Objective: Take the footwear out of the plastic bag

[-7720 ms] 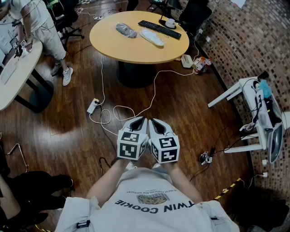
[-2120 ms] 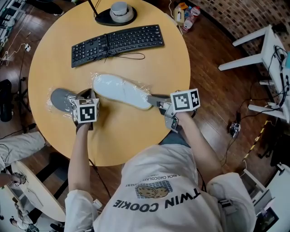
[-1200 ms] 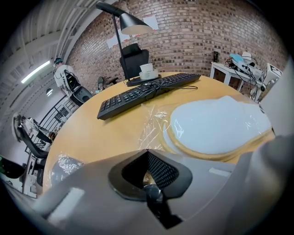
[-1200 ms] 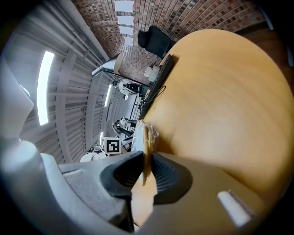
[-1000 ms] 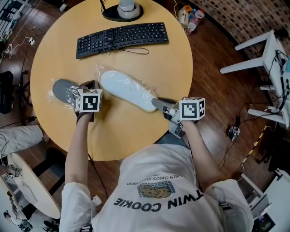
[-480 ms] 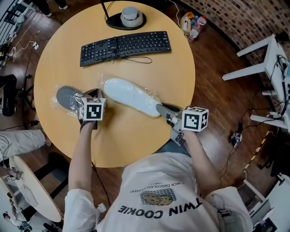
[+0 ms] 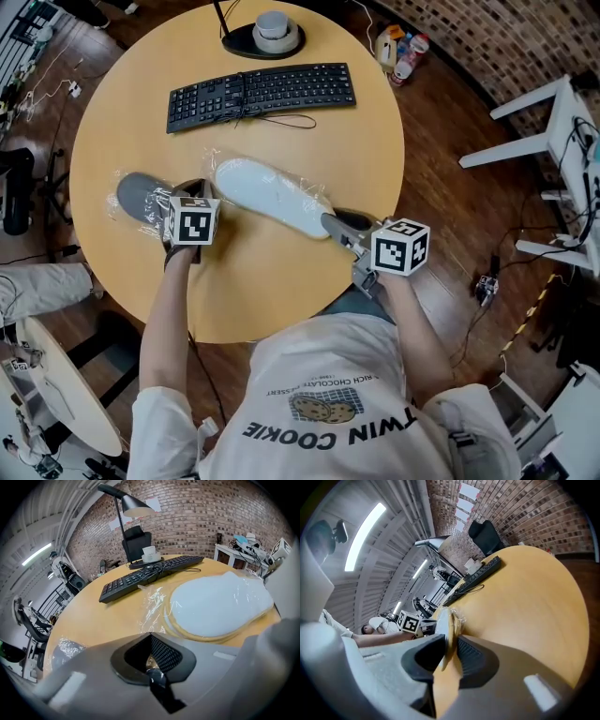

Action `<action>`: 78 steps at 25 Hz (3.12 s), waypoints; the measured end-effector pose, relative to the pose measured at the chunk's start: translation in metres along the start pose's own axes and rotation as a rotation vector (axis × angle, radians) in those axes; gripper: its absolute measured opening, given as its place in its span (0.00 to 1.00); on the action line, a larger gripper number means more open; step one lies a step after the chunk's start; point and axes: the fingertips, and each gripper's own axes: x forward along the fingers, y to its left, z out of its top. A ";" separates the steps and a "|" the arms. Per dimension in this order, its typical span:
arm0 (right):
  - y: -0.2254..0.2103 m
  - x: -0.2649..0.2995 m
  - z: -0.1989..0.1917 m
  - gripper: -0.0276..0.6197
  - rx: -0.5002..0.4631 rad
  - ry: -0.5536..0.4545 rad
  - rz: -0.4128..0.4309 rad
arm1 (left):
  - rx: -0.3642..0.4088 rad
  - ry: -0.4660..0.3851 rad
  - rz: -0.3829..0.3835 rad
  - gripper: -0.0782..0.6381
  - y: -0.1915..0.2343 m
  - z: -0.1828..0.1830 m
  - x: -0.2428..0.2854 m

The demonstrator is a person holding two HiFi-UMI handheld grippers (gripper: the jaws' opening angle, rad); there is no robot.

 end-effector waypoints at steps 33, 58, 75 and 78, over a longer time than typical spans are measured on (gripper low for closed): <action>-0.029 -0.054 0.005 0.14 0.204 -0.104 0.025 | -0.012 0.004 0.000 0.12 0.001 0.000 -0.005; -0.050 -0.161 -0.053 0.13 0.377 -0.194 0.027 | -0.008 -0.008 0.004 0.12 0.003 0.000 -0.006; -0.054 -0.224 -0.053 0.13 0.420 -0.350 0.031 | -0.055 -0.014 0.035 0.12 0.011 0.004 -0.005; -0.044 -0.237 -0.044 0.13 0.426 -0.391 0.069 | -0.055 -0.006 0.037 0.12 0.009 0.003 -0.006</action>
